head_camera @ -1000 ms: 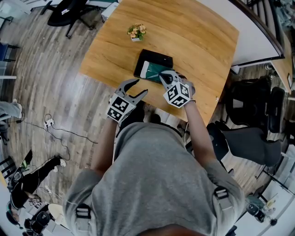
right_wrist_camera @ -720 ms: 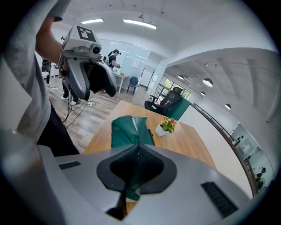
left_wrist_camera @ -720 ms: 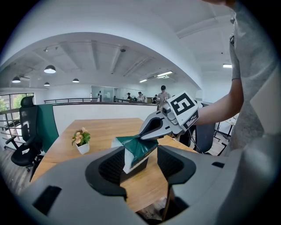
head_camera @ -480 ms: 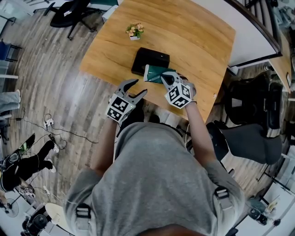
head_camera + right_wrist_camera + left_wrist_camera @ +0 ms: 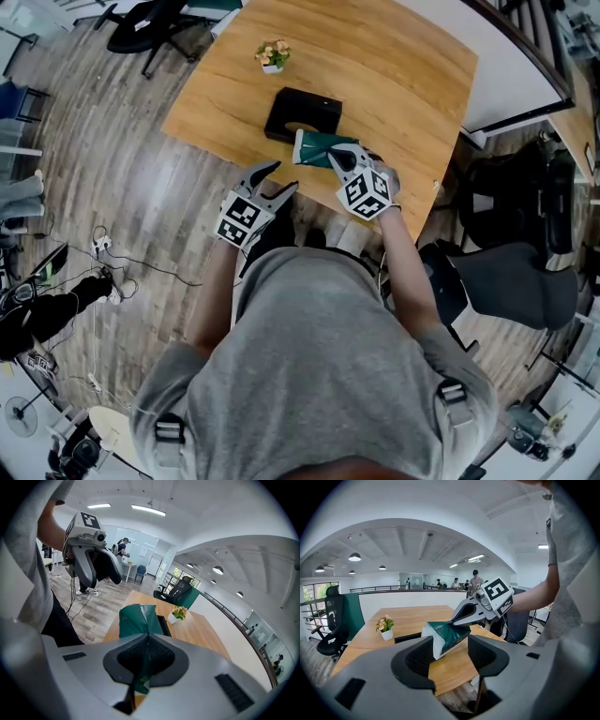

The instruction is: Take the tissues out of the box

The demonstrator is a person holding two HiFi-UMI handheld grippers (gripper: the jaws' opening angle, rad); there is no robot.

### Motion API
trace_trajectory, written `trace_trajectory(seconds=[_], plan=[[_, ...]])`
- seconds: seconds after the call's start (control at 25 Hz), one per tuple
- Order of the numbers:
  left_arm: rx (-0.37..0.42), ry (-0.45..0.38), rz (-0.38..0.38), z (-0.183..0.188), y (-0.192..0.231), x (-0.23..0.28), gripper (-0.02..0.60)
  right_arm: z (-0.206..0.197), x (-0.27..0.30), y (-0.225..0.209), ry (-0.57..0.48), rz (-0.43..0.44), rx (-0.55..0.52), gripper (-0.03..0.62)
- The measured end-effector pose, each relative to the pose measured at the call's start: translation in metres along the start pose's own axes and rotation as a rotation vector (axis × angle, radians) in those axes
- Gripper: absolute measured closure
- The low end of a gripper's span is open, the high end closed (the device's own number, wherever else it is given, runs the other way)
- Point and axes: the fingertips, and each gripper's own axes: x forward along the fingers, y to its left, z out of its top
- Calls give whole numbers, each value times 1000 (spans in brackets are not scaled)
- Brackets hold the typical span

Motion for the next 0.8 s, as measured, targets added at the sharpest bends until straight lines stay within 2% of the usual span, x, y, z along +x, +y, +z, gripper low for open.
trace_trajectory(seconds=[0.8], plan=[[-9, -4, 22, -9, -58, -15, 335, -28, -47, 35, -7, -11, 5, 588]])
